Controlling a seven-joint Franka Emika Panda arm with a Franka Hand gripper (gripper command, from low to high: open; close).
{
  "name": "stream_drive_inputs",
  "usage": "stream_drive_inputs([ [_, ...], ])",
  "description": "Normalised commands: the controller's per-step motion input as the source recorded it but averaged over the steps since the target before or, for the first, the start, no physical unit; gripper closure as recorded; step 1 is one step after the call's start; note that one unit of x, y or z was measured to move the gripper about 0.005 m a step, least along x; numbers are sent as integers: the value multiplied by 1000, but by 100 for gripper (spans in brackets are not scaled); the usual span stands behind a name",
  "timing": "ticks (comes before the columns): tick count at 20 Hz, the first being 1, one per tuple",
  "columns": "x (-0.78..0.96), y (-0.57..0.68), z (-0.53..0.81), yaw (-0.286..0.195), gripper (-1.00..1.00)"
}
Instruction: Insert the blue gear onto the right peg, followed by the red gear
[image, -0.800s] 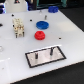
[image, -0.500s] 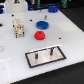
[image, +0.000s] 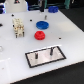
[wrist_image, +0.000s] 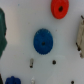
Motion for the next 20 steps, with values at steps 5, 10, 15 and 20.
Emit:
stream_drive_inputs([
  [5,-490,238,-424,0,-100],
  [10,-422,188,-455,0,-100],
  [15,-418,108,-495,0,-100],
  [20,-400,-10,-476,0,-100],
])
